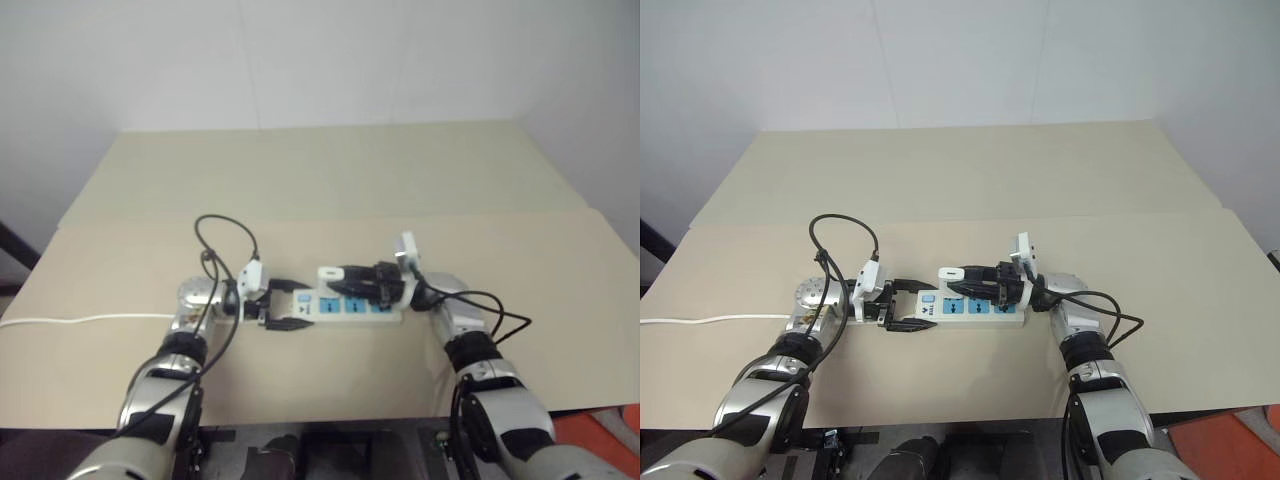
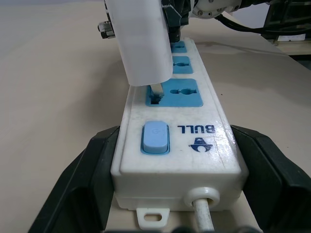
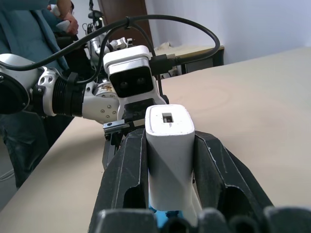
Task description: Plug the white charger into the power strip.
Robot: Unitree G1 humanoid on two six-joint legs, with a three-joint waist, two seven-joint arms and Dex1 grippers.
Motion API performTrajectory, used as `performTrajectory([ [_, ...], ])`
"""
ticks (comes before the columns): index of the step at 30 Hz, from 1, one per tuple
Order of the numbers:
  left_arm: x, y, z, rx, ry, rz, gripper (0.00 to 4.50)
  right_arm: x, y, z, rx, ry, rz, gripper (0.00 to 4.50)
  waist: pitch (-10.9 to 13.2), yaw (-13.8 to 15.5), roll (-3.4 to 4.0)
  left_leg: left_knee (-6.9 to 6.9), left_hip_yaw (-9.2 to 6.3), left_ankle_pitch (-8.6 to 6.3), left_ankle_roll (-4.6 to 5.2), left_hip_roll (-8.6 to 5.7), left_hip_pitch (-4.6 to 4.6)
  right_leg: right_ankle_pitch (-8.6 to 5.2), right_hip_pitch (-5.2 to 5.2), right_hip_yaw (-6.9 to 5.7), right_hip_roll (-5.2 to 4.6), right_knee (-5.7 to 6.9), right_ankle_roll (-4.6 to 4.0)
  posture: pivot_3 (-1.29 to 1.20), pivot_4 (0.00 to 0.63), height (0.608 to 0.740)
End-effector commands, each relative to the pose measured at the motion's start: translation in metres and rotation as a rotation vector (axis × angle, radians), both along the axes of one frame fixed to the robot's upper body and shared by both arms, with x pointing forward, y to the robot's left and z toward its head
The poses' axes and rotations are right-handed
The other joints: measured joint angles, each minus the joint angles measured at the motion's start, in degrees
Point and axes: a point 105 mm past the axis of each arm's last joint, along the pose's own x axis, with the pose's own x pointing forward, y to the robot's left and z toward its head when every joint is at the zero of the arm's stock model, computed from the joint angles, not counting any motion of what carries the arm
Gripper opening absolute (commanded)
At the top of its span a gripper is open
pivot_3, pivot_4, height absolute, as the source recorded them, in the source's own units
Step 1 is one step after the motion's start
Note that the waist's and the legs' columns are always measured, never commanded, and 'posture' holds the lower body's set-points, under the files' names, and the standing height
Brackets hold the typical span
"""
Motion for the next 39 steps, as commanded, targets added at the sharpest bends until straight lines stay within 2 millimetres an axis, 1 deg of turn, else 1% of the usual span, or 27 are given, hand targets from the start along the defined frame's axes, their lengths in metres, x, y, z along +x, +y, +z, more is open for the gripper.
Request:
performTrajectory([
  [1, -0.003, 0.002, -0.004, 0.032, 0.006, -0.012, 3.25, 0.003, 0.0, 0.008, 0.006, -0.047, -0.007, 1.1, 0.0, 0.0, 0.0, 0.0, 0.0, 0.0, 0.0, 0.0, 0.01, 0.0, 0.0, 0.0, 0.0, 0.0, 0.0, 0.0, 0.15, 0.74],
  [11, -0.003, 0.002, -0.005, 0.035, 0.011, -0.006, 3.25, 0.004, 0.0, 0.006, 0.006, -0.056, -0.011, 1.1, 0.0, -0.03, 0.0, -0.01, 0.01, 0.0, 0.0, 0.0, 0.04, 0.0, 0.01, 0.04, 0.02, 0.01, 0.0, 0.0, 0.15, 0.74],
  [21, -0.002, 0.002, -0.005, 0.035, 0.009, -0.008, 3.25, -0.004, 0.002, 0.001, -0.009, -0.107, 0.024, 1.1, 0.0, -0.02, 0.01, -0.03, 0.01, 0.0, -0.01, 0.0, 0.06, 0.0, 0.01, 0.06, 0.03, 0.02, 0.0, 0.0, 0.15, 0.74],
  [29, -0.003, 0.003, -0.005, 0.038, 0.011, -0.008, 3.25, -0.002, -0.004, -0.005, -0.066, -0.095, 0.032, 1.1, -0.01, -0.01, 0.01, -0.03, 0.01, 0.0, -0.01, 0.0, 0.08, 0.0, 0.02, 0.06, 0.04, 0.02, 0.0, 0.0, 0.15, 0.74],
  [39, -0.003, 0.003, -0.005, 0.038, 0.012, -0.006, 3.25, 0.003, -0.004, -0.009, -0.083, -0.091, 0.003, 1.1, -0.01, 0.0, 0.01, -0.04, 0.01, 0.0, 0.0, 0.0, 0.19, 0.0, 0.05, 0.05, 0.05, -0.02, 0.0, 0.0, 0.15, 0.74],
])
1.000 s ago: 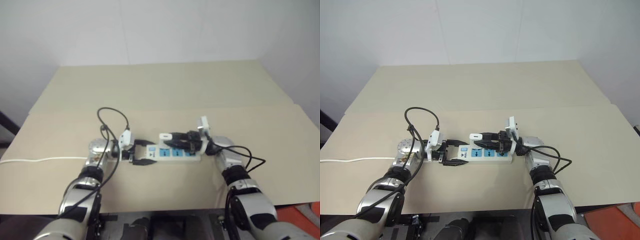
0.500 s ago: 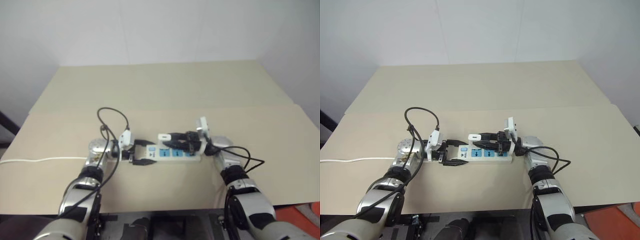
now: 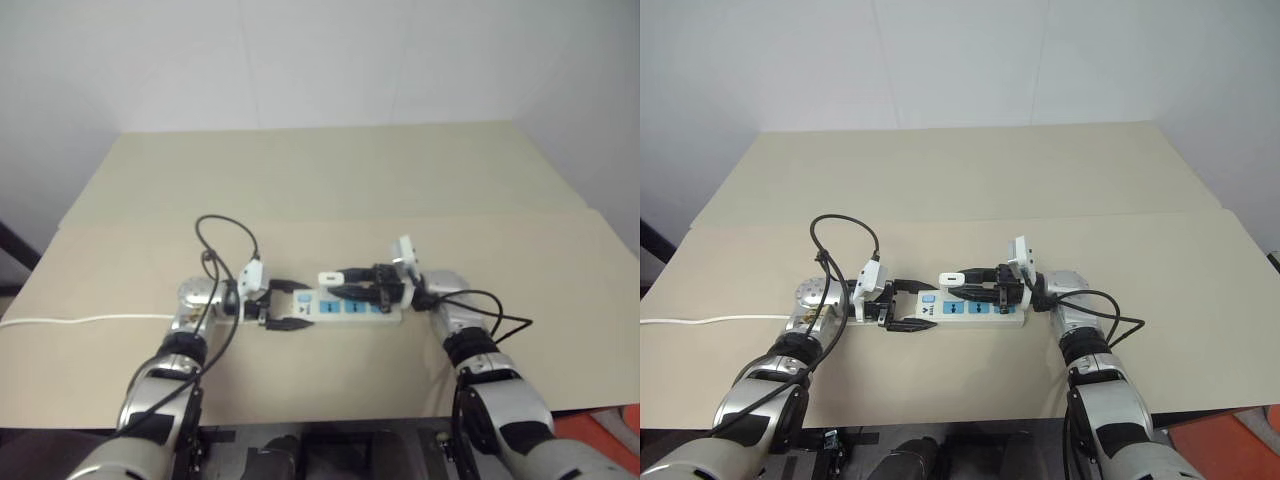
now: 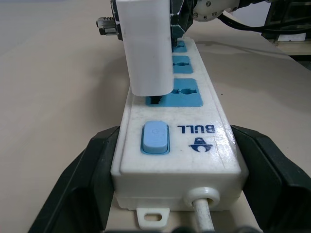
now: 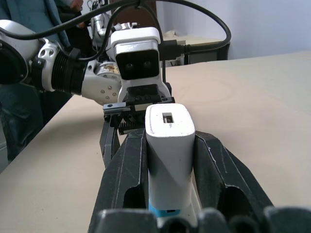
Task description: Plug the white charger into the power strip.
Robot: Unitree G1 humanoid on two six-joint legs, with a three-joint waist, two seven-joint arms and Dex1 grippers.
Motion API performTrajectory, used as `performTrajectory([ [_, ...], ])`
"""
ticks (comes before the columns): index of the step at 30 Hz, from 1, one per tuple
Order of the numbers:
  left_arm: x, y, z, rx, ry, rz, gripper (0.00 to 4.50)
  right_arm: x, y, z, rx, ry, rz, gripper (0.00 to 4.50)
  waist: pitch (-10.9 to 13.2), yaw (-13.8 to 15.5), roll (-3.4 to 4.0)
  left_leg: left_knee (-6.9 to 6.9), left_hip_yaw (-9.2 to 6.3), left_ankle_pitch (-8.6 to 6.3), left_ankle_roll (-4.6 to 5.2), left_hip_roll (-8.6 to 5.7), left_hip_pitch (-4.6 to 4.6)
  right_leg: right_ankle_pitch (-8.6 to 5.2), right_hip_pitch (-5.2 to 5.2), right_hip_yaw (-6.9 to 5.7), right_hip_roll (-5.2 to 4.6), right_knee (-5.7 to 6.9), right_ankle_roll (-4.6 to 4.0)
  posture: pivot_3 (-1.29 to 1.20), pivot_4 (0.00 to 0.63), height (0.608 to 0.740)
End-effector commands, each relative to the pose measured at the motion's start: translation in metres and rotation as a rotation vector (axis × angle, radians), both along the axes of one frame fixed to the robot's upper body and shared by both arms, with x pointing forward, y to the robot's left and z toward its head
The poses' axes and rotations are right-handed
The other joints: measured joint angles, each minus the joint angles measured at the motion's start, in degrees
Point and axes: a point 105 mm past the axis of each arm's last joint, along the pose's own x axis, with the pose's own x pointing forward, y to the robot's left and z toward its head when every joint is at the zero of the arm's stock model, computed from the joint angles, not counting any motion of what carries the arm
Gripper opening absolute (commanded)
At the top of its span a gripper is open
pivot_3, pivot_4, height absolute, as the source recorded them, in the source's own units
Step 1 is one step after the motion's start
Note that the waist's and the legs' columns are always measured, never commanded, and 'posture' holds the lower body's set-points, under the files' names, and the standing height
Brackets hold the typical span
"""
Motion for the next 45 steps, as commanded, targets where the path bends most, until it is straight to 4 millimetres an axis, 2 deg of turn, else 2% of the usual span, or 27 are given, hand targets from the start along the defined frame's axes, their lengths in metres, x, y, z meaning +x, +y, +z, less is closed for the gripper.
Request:
performTrajectory([
  [1, -0.004, 0.002, -0.005, 0.037, 0.002, -0.016, 3.25, 0.002, -0.004, -0.002, -0.007, -0.004, -0.017, 1.1, 0.0, 0.0, 0.0, 0.0, 0.0, 0.0, 0.0, 0.0, 0.01, 0.0, 0.0, 0.0, 0.0, 0.0, 0.0, 0.0, 0.15, 0.74],
  [17, -0.005, 0.002, -0.005, 0.043, 0.006, -0.023, 3.25, 0.003, -0.005, -0.019, -0.1, -0.001, -0.029, 1.1, -0.02, 0.01, 0.01, -0.05, 0.0, -0.06, 0.09, 0.01, 0.27, 0.0, 0.06, 0.05, 0.04, -0.02, 0.0, 0.0, 0.15, 0.74],
  [33, -0.003, 0.002, -0.004, 0.051, 0.008, -0.028, 3.25, 0.009, -0.017, -0.044, -0.243, 0.06, -0.109, 1.1, -0.1, -0.02, 0.03, -0.16, 0.01, -0.25, 0.35, 0.02, 0.71, 0.0, 0.16, 0.26, 0.17, -0.01, 0.0, 0.0, 0.15, 0.74],
  [45, -0.002, 0.0, -0.003, 0.049, 0.006, -0.027, 3.25, 0.012, -0.018, -0.042, -0.247, 0.035, -0.124, 1.1, -0.21, 0.05, 0.02, -0.27, 0.01, -0.26, 0.34, 0.02, 0.92, 0.0, 0.22, 0.35, 0.25, -0.01, -0.01, 0.0, 0.15, 0.74],
])
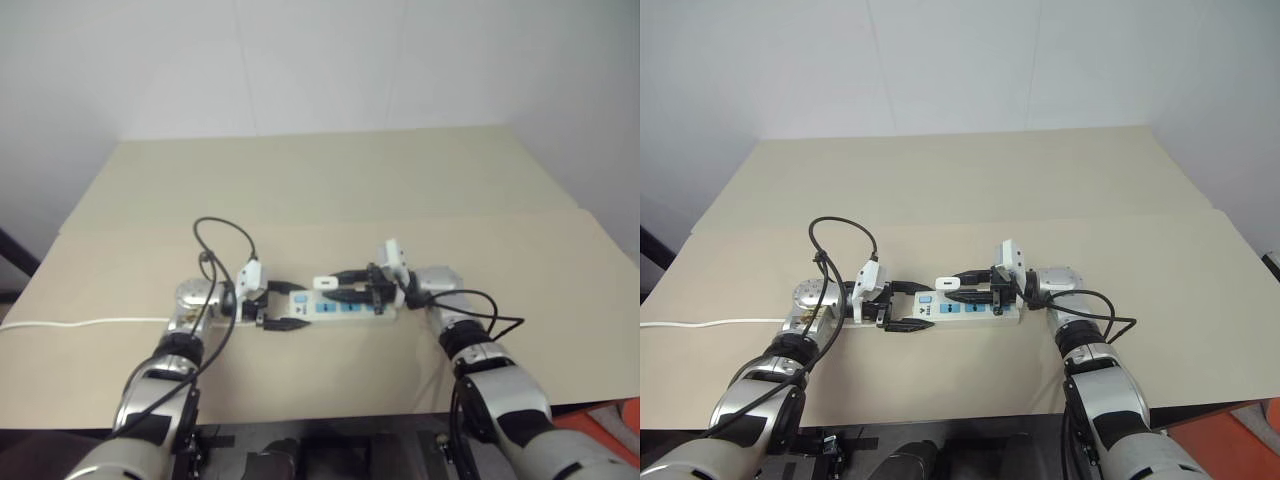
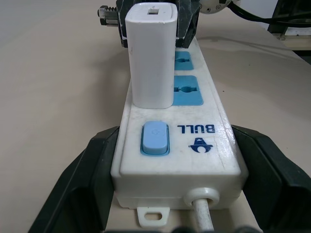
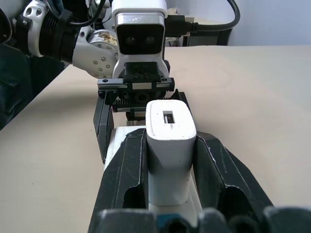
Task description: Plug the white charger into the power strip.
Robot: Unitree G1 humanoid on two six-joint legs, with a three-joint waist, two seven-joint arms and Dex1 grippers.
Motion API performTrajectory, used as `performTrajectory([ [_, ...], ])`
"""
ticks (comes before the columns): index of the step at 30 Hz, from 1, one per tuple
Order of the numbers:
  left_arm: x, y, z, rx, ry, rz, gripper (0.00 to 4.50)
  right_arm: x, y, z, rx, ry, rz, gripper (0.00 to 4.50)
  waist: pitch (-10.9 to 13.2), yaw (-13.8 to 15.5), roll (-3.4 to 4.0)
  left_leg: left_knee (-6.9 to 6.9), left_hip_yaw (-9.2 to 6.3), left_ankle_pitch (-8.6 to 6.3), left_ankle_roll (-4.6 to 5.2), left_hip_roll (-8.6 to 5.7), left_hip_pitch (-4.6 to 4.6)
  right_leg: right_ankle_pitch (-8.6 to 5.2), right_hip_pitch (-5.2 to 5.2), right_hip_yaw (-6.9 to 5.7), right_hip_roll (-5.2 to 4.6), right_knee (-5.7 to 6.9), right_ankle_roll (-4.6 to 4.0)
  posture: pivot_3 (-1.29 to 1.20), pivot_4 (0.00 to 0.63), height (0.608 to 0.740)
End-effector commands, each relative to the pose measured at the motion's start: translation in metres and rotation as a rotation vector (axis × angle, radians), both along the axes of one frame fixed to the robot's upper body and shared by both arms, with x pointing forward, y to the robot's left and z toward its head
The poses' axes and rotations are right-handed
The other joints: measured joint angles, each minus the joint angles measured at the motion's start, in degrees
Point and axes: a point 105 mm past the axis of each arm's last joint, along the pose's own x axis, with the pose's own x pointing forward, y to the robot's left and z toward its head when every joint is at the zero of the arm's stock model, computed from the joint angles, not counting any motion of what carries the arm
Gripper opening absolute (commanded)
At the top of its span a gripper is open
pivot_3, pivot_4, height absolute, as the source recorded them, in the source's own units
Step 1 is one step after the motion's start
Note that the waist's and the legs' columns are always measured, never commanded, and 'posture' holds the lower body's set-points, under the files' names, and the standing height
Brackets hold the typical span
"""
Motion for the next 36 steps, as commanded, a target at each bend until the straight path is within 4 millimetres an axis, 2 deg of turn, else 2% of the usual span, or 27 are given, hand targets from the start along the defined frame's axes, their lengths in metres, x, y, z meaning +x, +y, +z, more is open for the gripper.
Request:
performTrajectory([
  [1, -0.003, -0.005, 0.003, 0.021, -0.028, -0.059, 3.25, 0.004, -0.024, -0.029, -0.128, 0.067, -0.115, 1.1, -0.01, 0.02, 0.0, -0.01, 0.0, 0.0, 0.0, 0.0, 0.0, 0.0, 0.0, 0.0, 0.0, 0.0, 0.0, 0.0, 0.15, 0.74],
  [2, -0.003, -0.005, 0.003, 0.021, -0.029, -0.058, 3.25, 0.004, -0.025, -0.028, -0.13, 0.061, -0.11, 1.82, -0.01, 0.04, 0.0, -0.01, 0.0, 0.0, 0.0, 0.0, 0.01, 0.0, 0.0, 0.0, 0.0, -0.01, 0.0, 0.0, 0.15, 0.74],
  [5, -0.004, -0.005, 0.002, 0.021, -0.03, -0.058, 3.25, 0.005, -0.023, -0.022, -0.104, 0.037, -0.114, 2.66, -0.12, 0.16, -0.18, -0.06, -0.01, 0.0, -0.01, 0.0, 0.01, 0.0, -0.02, 0.0, 0.05, -0.02, 0.0, 0.0, 0.15, 0.74],
  [10, -0.004, -0.006, 0.002, 0.017, -0.029, -0.059, 3.25, 0.002, -0.024, -0.016, -0.081, 0.005, -0.077, 4.42, -0.13, 0.26, -0.19, -0.13, -0.03, -0.03, -0.06, 0.03, 0.01, 0.0, -0.03, 0.01, 0.09, -0.04, 0.0, 0.0, 0.15, 0.74],
  [17, -0.002, -0.008, 0.003, 0.015, -0.028, -0.054, 3.25, -0.001, -0.03, -0.012, -0.092, -0.007, -0.043, 4.47, -0.13, 0.43, -0.2, -0.33, -0.07, -0.03, -0.08, 0.04, 0.01, 0.0, -0.07, 0.0, 0.08, -0.1, -0.01, 0.0, 0.15, 0.74],
  [23, -0.001, -0.01, 0.006, 0.005, -0.011, -0.056, 3.25, 0.001, -0.033, 0.001, -0.046, -0.01, -0.046, 4.47, -0.13, 0.56, -0.2, -0.4, -0.09, -0.03, -0.08, 0.04, 0.0, 0.0, -0.07, 0.0, 0.08, -0.15, 0.0, 0.0, 0.15, 0.74],
  [25, 0.0, -0.011, 0.008, -0.015, -0.021, -0.057, 4.0, 0.0, -0.034, 0.005, -0.033, -0.004, -0.028, 4.5, -0.13, 0.54, -0.2, -0.4, -0.09, -0.03, -0.08, 0.04, -0.01, 0.0, -0.08, 0.0, 0.08, -0.15, -0.01, 0.0, 0.15, 0.74],
  [27, -0.002, -0.011, 0.013, -0.028, -0.023, -0.077, 4.48, 0.001, -0.036, 0.01, -0.01, -0.017, -0.032, 4.5, -0.12, 0.47, -0.2, -0.41, -0.08, -0.03, -0.08, 0.04, -0.06, 0.0, -0.09, 0.0, 0.07, -0.15, -0.01, 0.0, 0.15, 0.74],
  [32, -0.003, -0.009, 0.023, -0.057, -0.041, -0.092, 4.48, 0.001, -0.041, 0.018, 0.012, -0.054, -0.04, 4.5, -0.11, 0.13, -0.19, -0.4, -0.08, 0.18, -0.44, 0.06, -0.5, 0.01, -0.27, 0.0, 0.08, -0.08, -0.03, 0.0, 0.15, 0.74],
  [35, 0.001, -0.003, 0.041, -0.107, -0.078, -0.063, 4.48, -0.001, -0.048, 0.03, 0.04, -0.093, -0.051, 4.5, -0.08, 0.09, -0.19, -0.38, -0.09, 0.27, -0.58, 0.06, -0.73, 0.02, -0.35, -0.01, 0.08, -0.09, -0.04, 0.0, 0.15, 0.74],
  [36, -0.001, 0.004, 0.051, -0.115, -0.07, -0.067, 4.48, -0.003, -0.053, 0.035, 0.045, -0.116, -0.049, 4.5, -0.05, -0.02, -0.17, -0.35, -0.1, 0.28, -0.59, 0.06, -0.82, 0.02, -0.42, 0.0, 0.08, -0.09, -0.05, 0.0, 0.15, 0.74],
])
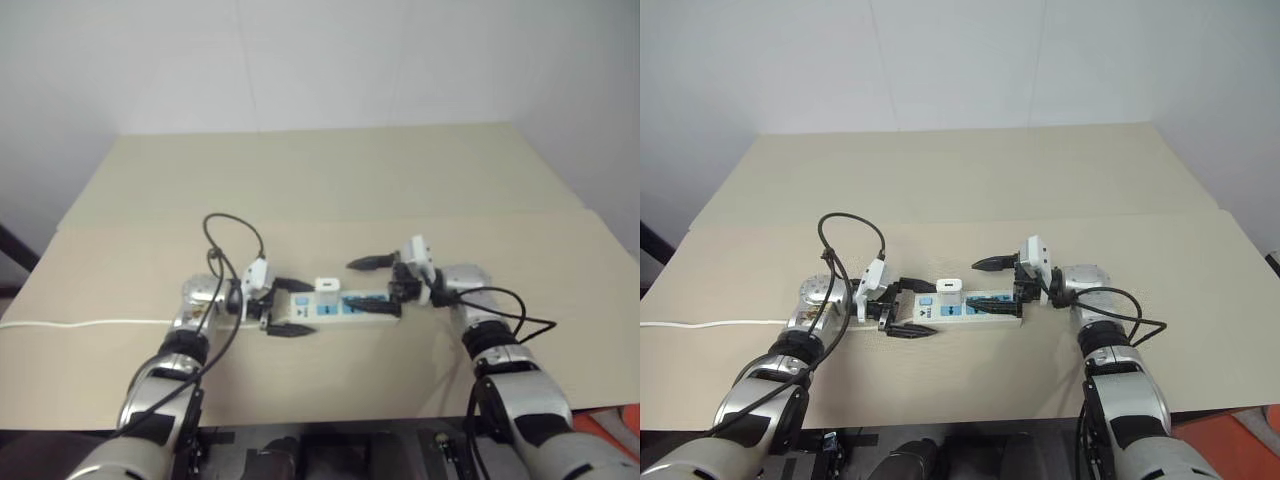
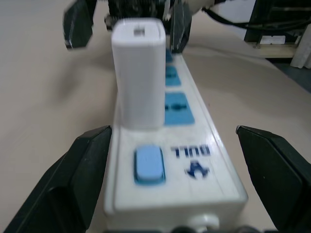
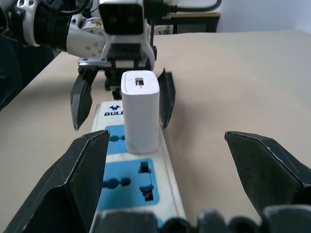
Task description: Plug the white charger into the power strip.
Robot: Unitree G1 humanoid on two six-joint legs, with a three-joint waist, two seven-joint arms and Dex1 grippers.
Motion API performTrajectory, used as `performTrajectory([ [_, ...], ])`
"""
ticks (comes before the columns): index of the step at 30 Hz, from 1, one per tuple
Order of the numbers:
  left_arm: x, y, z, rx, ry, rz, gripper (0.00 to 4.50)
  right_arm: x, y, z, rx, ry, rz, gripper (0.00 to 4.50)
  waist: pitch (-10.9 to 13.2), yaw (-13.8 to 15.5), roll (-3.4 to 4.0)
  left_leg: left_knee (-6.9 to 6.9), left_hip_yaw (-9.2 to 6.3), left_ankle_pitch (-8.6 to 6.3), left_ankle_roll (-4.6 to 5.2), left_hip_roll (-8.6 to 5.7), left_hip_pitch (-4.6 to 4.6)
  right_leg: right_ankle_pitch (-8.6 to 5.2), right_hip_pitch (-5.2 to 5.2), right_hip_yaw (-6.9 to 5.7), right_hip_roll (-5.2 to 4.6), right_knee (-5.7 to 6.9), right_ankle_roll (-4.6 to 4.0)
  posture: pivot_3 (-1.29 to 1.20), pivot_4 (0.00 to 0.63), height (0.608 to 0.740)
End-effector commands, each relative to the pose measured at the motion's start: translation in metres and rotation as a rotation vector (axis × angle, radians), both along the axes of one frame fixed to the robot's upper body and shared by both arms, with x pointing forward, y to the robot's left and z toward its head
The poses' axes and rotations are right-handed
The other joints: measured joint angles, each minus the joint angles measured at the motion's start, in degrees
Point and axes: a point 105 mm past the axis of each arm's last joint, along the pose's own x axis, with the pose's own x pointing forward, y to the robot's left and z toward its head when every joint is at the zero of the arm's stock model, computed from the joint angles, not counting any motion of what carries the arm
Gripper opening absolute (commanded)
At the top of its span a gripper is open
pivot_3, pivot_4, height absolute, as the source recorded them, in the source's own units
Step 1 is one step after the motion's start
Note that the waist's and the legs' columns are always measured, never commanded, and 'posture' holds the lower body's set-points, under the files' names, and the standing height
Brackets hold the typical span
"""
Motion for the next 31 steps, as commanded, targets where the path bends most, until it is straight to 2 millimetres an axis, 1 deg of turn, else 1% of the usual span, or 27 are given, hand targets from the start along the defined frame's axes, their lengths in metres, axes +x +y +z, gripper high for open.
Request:
performTrajectory([
  [1, -0.002, 0.018, 0.033, -0.05, -0.022, 0.004, 4.48, -0.004, -0.015, 0.027, 0.048, -0.095, 0.005, 4.5, 0.05, -0.32, 0.02, 0.01, 0.01, 0.01, -0.02, 0.0, -0.05, 0.0, -0.05, 0.01, 0.0, 0.01, 0.0, 0.0, 0.15, 0.74],
  [3, -0.007, 0.03, 0.044, -0.043, -0.025, -0.001, 4.48, -0.007, -0.025, 0.034, 0.048, -0.123, -0.01, 4.5, 0.07, -0.61, 0.04, 0.02, 0.01, 0.03, -0.05, 0.02, -0.18, 0.01, -0.24, 0.04, 0.0, 0.08, -0.01, 0.0, 0.15, 0.74],
  [5, -0.013, 0.051, 0.049, 0.032, -0.04, 0.013, 4.48, -0.012, -0.042, 0.044, 0.031, -0.146, -0.039, 4.5, 0.11, -0.57, 0.08, 0.01, 0.01, 0.05, -0.07, 0.02, -0.24, 0.01, -0.39, 0.07, 0.0, 0.17, -0.01, 0.0, 0.15, 0.74],
  [7, -0.017, 0.073, 0.043, 0.165, -0.058, 0.035, 4.48, -0.015, -0.061, 0.051, -0.042, -0.139, -0.075, 4.5, 0.23, -0.44, 0.26, 0.0, 0.04, 0.05, -0.08, 0.01, -0.25, 0.0, -0.54, 0.1, -0.01, 0.11, -0.02, 0.0, 0.15, 0.74],
  [9, -0.018, 0.09, 0.04, 0.243, -0.065, 0.06, 4.48, -0.016, -0.077, 0.053, -0.135, -0.117, -0.114, 4.5, 0.35, -0.04, 0.41, -0.02, 0.08, 0.05, -0.08, -0.01, -0.21, -0.01, -0.63, 0.11, 0.0, 0.07, -0.04, 0.0, 0.15, 0.74],
  [12, -0.016, 0.105, 0.052, 0.2, -0.077, 0.121, 4.48, -0.02, -0.098, 0.06, -0.269, -0.075, -0.161, 4.5, 0.41, 0.36, 0.5, -0.07, 0.12, 0.04, -0.06, -0.02, -0.16, -0.04, -0.73, 0.09, 0.02, 0.06, -0.09, 0.0, 0.15, 0.74],
  [13, -0.015, 0.109, 0.054, 0.196, -0.085, 0.135, 4.48, -0.023, -0.103, 0.061, -0.313, -0.064, -0.169, 4.5, 0.42, 0.55, 0.5, -0.07, 0.12, -0.05, 0.09, -0.01, -0.17, -0.04, -0.73, 0.09, 0.03, 0.07, -0.09, 0.0, 0.15, 0.74],
  [16, -0.018, 0.123, 0.053, 0.251, -0.082, 0.167, 4.48, -0.033, -0.118, 0.067, -0.422, -0.081, -0.185, 4.5, 0.44, 0.81, 0.47, -0.07, 0.14, -0.09, 0.16, 0.01, -0.21, -0.04, -0.75, 0.06, 0.08, 0.08, -0.1, 0.0, 0.15, 0.74],
  [19, -0.02, 0.128, 0.051, 0.26, -0.078, 0.177, 4.48, -0.038, -0.124, 0.071, -0.452, -0.094, -0.208, 4.5, 0.44, 0.66, 0.47, -0.15, 0.25, 0.07, -0.11, 0.05, -0.22, -0.04, -0.73, 0.07, 0.09, 0.08, -0.1, 0.0, 0.15, 0.74],
  [22, -0.02, 0.124, 0.053, 0.223, -0.066, 0.171, 4.48, -0.04, -0.127, 0.069, -0.477, -0.112, -0.228, 4.5, 0.45, 0.74, 0.45, -0.15, 0.4, 0.05, -0.08, 0.11, -0.19, -0.04, -0.71, 0.09, 0.08, 0.08, -0.1, 0.0, 0.15, 0.74],
  [25, -0.019, 0.12, 0.052, 0.21, -0.077, 0.16, 4.48, -0.041, -0.128, 0.069, -0.474, -0.114, -0.245, 4.5, 0.45, 0.96, 0.45, -0.15, 0.46, -0.12, 0.22, 0.13, -0.16, -0.04, -0.72, 0.09, 0.09, 0.11, -0.1, 0.0, 0.15, 0.74],
  [31, -0.015, 0.117, 0.049, 0.222, -0.093, 0.161, 4.48, -0.039, -0.136, 0.068, -0.488, -0.116, -0.297, 4.5, 0.46, 1.13, 0.44, -0.14, 0.53, 0.07, -0.11, 0.16, -0.18, -0.03, -0.73, 0.1, 0.09, 0.08, -0.11, 0.0, 0.15, 0.74],
])
